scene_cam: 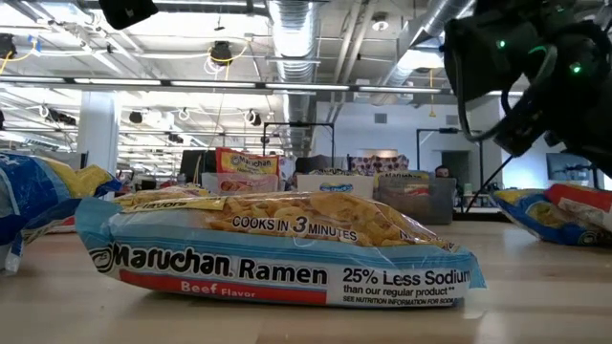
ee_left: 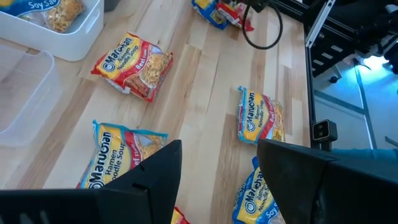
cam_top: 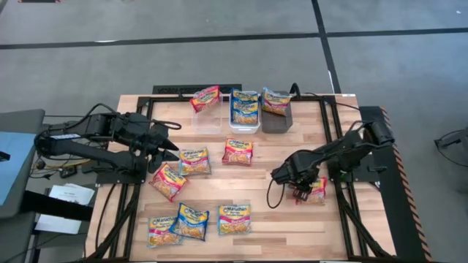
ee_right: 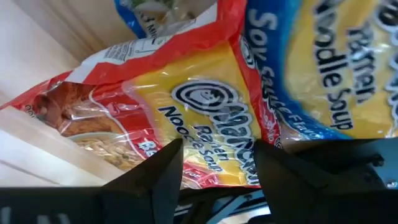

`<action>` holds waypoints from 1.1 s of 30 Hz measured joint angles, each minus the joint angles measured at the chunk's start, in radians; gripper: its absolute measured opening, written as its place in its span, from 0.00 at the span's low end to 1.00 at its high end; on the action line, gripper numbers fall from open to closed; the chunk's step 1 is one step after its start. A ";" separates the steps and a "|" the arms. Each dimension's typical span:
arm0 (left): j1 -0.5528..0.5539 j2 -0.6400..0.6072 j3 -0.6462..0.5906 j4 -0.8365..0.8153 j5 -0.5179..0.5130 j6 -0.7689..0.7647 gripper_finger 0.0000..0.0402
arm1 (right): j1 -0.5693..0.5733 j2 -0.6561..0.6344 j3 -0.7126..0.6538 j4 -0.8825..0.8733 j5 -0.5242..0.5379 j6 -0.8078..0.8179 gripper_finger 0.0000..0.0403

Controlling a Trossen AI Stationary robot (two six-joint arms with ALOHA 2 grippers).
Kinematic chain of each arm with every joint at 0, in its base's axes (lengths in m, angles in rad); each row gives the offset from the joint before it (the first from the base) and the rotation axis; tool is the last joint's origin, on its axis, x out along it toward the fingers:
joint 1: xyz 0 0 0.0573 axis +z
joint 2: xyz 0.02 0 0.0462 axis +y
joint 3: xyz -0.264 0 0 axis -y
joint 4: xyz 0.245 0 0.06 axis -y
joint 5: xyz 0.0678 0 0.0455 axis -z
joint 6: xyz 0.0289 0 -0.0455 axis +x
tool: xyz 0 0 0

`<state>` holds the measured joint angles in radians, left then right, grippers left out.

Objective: Sort Maruchan noodles
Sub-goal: Put the red noodle pack into the transparent bin

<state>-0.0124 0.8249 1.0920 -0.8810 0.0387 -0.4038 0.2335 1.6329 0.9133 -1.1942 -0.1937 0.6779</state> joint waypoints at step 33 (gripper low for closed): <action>0.000 0.000 0.000 0.005 -0.072 -0.107 0.49 | 0.079 0.074 0.171 -0.070 0.071 0.076 0.01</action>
<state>-0.0124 0.8248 1.0920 -0.8765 -0.0338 -0.5113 0.3126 1.7073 1.0841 -1.2641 -0.1229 0.7543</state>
